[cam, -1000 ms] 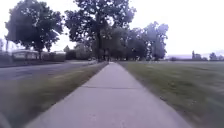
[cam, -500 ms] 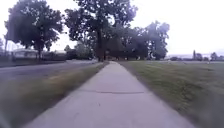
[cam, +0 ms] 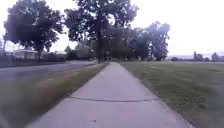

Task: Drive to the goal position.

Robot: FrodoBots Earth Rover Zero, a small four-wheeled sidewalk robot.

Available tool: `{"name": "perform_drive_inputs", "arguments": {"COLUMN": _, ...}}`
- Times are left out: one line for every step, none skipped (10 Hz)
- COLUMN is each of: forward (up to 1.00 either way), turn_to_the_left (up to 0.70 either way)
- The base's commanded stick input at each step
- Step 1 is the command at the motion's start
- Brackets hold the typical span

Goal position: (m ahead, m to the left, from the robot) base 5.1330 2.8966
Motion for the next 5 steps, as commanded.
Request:
{"name": "perform_drive_inputs", "arguments": {"forward": 0.70, "turn_to_the_left": 0.00}}
{"name": "perform_drive_inputs", "arguments": {"forward": 0.70, "turn_to_the_left": 0.00}}
{"name": "perform_drive_inputs", "arguments": {"forward": 0.70, "turn_to_the_left": 0.00}}
{"name": "perform_drive_inputs", "arguments": {"forward": 0.70, "turn_to_the_left": 0.00}}
{"name": "perform_drive_inputs", "arguments": {"forward": 0.70, "turn_to_the_left": 0.00}}
